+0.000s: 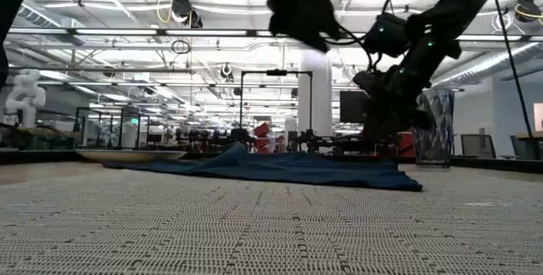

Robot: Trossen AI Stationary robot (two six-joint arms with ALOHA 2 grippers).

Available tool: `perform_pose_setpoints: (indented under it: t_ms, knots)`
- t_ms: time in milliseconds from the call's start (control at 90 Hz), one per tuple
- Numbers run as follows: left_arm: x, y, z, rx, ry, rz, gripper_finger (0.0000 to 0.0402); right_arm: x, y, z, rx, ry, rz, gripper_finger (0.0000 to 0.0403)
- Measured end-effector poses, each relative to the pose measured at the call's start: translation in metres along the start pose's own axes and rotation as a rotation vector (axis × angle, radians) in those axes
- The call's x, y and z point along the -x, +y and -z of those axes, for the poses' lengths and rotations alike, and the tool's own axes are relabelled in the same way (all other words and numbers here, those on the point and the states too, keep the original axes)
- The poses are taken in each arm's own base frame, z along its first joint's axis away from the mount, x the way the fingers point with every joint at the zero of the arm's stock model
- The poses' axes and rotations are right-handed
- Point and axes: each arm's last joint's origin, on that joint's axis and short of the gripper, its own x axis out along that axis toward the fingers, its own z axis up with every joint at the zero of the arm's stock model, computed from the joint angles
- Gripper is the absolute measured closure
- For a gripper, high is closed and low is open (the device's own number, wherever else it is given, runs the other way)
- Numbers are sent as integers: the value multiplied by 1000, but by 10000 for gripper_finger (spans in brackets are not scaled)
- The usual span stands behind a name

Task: Set table place
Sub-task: Fold the dark blue napkin

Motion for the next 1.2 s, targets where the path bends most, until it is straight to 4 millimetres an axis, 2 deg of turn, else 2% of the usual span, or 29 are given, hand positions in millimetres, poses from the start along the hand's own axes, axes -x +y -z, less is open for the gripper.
perform_pose_setpoints:
  t_ms: [233,489,711,1200]
  knots:
    - [3,1,5,-10,47,-46,183,-16,-7,11,27,139,84,321]
    - [3,2,11,-25,108,-61,183,-11,-3,30,87,287,154,321]
    - [4,2,18,-39,178,-68,183,1,21,60,130,404,146,321]
    - [6,3,28,-55,289,-51,183,24,76,131,108,472,108,321]
